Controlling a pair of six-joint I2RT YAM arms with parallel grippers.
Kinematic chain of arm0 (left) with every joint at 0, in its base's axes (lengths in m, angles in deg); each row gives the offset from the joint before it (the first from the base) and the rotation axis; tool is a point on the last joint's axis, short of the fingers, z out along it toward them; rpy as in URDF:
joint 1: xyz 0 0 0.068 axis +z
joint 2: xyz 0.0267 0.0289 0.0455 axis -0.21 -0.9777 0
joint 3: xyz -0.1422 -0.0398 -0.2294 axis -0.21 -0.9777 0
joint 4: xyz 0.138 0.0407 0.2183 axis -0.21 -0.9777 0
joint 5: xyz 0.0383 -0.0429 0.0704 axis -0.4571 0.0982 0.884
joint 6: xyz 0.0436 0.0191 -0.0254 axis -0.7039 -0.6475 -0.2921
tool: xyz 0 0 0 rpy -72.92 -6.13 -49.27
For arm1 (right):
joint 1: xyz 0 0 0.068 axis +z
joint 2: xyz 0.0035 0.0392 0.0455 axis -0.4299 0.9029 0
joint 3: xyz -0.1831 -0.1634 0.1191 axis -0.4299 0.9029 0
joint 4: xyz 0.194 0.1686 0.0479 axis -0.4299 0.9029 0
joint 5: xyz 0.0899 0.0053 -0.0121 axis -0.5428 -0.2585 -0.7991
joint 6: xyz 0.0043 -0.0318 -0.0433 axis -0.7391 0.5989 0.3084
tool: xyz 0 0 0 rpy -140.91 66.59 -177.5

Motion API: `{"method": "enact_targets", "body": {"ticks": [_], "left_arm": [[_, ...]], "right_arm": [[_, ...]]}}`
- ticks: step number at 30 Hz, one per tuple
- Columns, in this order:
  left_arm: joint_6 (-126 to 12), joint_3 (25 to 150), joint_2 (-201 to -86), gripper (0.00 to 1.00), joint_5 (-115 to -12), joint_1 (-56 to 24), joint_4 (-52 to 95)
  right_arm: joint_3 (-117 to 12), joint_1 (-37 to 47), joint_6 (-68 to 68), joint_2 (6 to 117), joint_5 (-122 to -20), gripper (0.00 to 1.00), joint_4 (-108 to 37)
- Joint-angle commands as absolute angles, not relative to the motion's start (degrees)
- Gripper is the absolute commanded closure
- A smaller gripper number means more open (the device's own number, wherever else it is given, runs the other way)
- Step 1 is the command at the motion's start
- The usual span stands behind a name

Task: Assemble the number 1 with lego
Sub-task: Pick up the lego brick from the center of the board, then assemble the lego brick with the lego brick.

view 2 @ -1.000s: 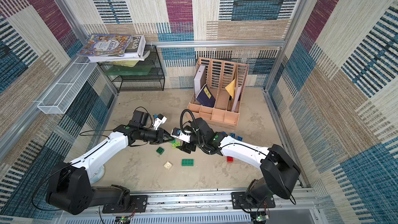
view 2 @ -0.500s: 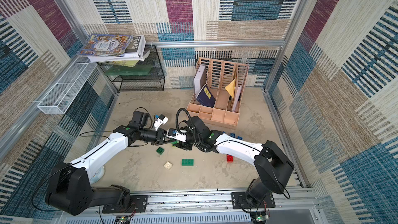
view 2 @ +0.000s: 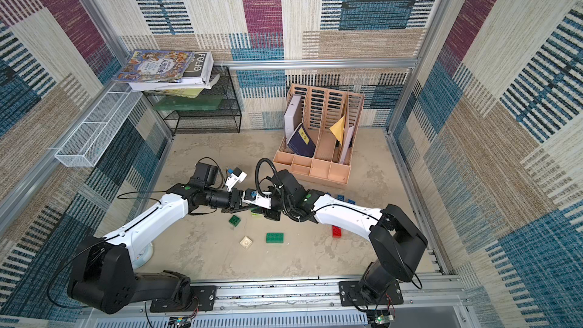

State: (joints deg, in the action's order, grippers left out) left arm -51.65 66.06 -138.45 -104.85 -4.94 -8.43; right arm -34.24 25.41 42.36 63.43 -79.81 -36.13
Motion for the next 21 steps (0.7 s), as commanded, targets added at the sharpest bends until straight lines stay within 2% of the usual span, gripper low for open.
{"method": "enact_targets", "body": {"ticks": [1,6,10,15,21], "left_arm": [[-53.9,66.7,-137.1,0.38,-101.3,-4.9,-10.4],[-54.5,63.3,-130.9,0.28,-90.8,-4.8,-10.1],[-50.1,58.4,-124.7,0.28,-75.5,-4.8,-7.2],[-40.3,54.2,-119.2,0.29,-56.2,-4.8,-7.9],[-33.3,50.3,-114.6,0.31,-45.2,-4.8,-9.4]], "right_arm": [[-33.0,24.8,40.7,62.7,-81.0,0.86,-36.6],[-28.2,22.0,39.2,59.6,-81.1,0.85,-34.8],[-24.3,20.8,40.9,56.4,-79.2,0.84,-29.7],[-23.5,24.1,44.9,56.8,-75.0,0.83,-21.2],[-25.5,28.2,43.9,59.9,-70.8,0.82,-17.8]]}}
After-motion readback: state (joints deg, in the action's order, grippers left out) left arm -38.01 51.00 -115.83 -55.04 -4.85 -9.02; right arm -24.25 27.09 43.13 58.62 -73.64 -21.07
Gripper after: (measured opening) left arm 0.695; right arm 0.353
